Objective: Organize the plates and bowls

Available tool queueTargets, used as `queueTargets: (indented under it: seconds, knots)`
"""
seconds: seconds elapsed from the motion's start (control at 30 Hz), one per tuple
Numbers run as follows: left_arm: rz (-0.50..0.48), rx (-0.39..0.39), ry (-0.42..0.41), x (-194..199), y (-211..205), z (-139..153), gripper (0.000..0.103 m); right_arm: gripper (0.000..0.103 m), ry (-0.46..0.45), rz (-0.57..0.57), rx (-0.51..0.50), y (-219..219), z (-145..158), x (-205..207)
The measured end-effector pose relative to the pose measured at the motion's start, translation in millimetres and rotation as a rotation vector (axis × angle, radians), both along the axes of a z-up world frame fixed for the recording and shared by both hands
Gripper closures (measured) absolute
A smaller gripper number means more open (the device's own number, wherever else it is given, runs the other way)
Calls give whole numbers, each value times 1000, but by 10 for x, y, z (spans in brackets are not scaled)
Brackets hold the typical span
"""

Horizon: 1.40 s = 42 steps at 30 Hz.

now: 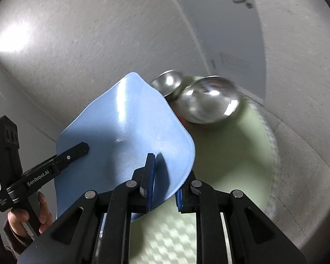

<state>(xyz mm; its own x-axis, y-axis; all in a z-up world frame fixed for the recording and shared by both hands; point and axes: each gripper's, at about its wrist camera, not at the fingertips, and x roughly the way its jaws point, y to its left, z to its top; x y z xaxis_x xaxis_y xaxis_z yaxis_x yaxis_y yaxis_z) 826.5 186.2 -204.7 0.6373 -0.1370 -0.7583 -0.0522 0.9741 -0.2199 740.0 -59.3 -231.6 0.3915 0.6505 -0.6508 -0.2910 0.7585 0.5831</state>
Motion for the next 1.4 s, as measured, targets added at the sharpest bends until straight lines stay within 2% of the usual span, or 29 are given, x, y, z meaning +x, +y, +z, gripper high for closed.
queueTargets:
  seconds: [0.2,0.37,0.5,0.57,0.73,0.9,1.0,1.1,1.27,1.33,1.4]
  knots:
    - [24,17,61,224,493,-286,86,87,68,56,-26,569,-221,293]
    - [15,6,90,345,622,-444,85,85,102,64,-67,782,-362,390]
    - [10,17,80,379,680,-446,85,82,101,62,-92,896,-360,376]
    - [11,18,75,361,716,-434,82,79,105,64,-97,959,-340,355]
    - [20,29,78,226,613,-439,73,52,103,62,-92,933,-245,258]
    - [41,33,82,137,626,-421,49,39,110,59,-64,940,-174,137]
    - [58,31,76,63,644,-389,46,32,109,55,-50,914,-120,84]
    - [78,47,56,-16,655,-334,38,17,106,47,-81,916,-69,43]
    - [102,68,30,-108,589,-223,37,17,122,55,-106,852,-94,61]
    - [107,89,22,-156,522,-157,37,17,114,79,-162,883,-74,55]
    - [110,89,11,-200,448,-82,36,17,113,104,-158,835,-88,35]
